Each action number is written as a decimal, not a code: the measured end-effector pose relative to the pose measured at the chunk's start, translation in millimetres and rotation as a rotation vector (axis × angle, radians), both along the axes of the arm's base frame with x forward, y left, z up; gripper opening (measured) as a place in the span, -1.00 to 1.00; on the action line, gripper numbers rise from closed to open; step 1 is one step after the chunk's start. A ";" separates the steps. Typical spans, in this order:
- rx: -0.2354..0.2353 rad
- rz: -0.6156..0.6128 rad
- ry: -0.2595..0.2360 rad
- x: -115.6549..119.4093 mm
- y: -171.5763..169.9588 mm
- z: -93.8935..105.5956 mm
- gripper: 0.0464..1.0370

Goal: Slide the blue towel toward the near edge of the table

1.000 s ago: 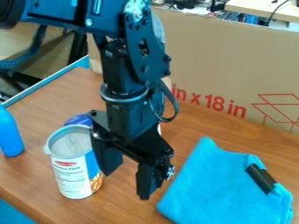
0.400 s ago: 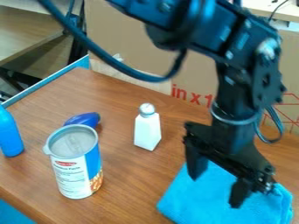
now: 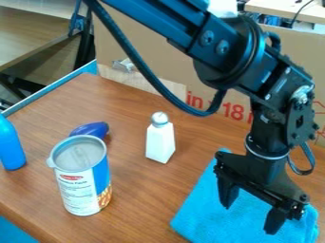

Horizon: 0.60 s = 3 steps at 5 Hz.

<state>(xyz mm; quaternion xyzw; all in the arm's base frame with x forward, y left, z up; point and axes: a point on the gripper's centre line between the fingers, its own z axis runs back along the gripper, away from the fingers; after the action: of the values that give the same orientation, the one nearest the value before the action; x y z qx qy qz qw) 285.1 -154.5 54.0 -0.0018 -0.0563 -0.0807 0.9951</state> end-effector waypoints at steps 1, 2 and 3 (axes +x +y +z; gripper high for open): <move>-0.030 0.030 0.012 13.7 6.4 -8.0 0.92; -0.043 0.052 0.013 21.8 8.4 -20.1 0.92; -0.072 0.059 0.017 25.5 6.5 -28.2 0.92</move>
<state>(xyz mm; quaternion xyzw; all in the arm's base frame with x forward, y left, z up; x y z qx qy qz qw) 310.5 -148.0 25.8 -0.0365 -0.0508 -0.0494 0.9968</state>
